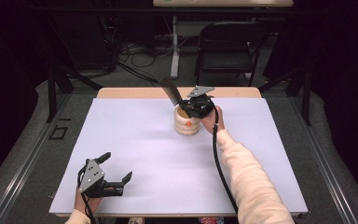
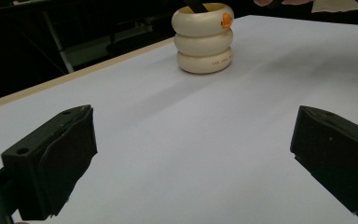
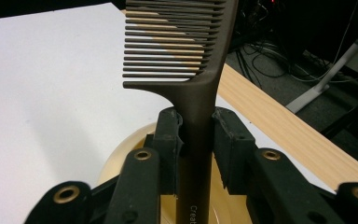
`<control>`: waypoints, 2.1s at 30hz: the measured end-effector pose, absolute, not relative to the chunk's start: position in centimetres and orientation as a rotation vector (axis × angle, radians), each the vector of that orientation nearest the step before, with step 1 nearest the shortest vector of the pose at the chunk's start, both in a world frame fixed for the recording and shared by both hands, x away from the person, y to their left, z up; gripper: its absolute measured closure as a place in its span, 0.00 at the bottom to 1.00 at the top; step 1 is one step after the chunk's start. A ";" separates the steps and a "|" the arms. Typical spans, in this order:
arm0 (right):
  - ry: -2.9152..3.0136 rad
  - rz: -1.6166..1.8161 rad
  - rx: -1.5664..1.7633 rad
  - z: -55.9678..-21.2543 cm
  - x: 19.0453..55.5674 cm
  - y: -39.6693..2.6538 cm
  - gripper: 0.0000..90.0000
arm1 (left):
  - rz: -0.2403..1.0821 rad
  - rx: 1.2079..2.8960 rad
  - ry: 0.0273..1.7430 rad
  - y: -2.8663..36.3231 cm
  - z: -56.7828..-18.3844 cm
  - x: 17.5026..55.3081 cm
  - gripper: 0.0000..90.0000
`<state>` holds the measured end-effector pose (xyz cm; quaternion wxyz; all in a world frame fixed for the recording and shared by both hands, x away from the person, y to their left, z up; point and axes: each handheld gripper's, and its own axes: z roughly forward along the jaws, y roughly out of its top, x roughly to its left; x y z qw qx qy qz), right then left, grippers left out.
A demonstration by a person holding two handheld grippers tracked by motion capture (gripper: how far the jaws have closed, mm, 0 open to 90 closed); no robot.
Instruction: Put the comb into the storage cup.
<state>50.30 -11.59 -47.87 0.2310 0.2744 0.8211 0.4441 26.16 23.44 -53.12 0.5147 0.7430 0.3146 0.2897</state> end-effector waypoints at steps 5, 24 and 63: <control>2.272 1.223 0.761 -48.0 50.4 -11.6 0.80 | 0.698 1.788 0.756 23.4 -53.1 26.2 0.00; 2.296 1.164 0.773 -48.6 50.4 -11.7 0.80 | 0.698 1.790 0.752 23.4 -53.1 26.2 0.00; 2.390 1.179 0.786 -45.9 48.8 -12.5 0.19 | 0.701 1.785 0.752 23.3 -53.1 26.1 0.00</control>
